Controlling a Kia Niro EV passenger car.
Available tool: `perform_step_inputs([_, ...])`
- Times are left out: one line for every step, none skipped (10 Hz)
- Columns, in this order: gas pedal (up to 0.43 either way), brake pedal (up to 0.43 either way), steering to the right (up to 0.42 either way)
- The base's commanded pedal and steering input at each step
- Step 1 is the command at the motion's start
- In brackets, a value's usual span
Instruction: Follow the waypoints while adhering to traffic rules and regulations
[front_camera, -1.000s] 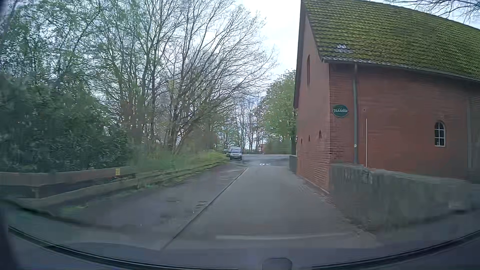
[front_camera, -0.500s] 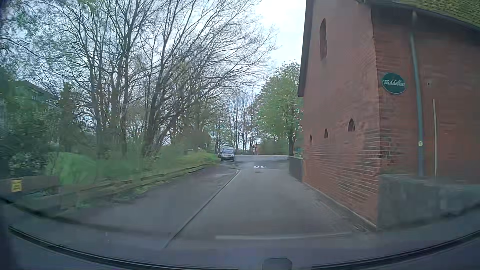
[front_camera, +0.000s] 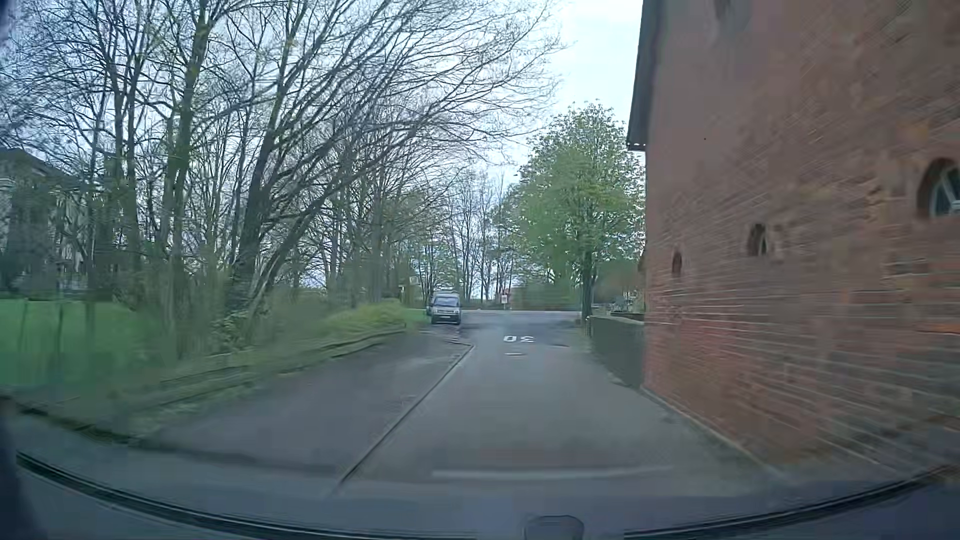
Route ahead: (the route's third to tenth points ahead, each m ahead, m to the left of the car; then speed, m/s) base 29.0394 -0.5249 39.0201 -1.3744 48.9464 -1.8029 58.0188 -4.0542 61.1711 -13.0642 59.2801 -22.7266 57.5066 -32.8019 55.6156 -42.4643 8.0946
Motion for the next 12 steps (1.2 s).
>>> perform_step_inputs([0.079, 0.0, 0.008])
perform_step_inputs([0.079, 0.0, 0.008])
perform_step_inputs([0.079, 0.0, 0.008])
perform_step_inputs([0.079, 0.0, 0.008])
perform_step_inputs([0.079, 0.0, 0.008])
perform_step_inputs([0.079, 0.0, 0.008])
perform_step_inputs([0.067, 0.0, 0.008])
perform_step_inputs([0.067, 0.0, 0.008])
perform_step_inputs([0.067, 0.0, 0.007])
perform_step_inputs([0.059, 0.0, 0.004])
perform_step_inputs([0.059, 0.0, 0.005])
perform_step_inputs([0.047, 0.0, 0.005])
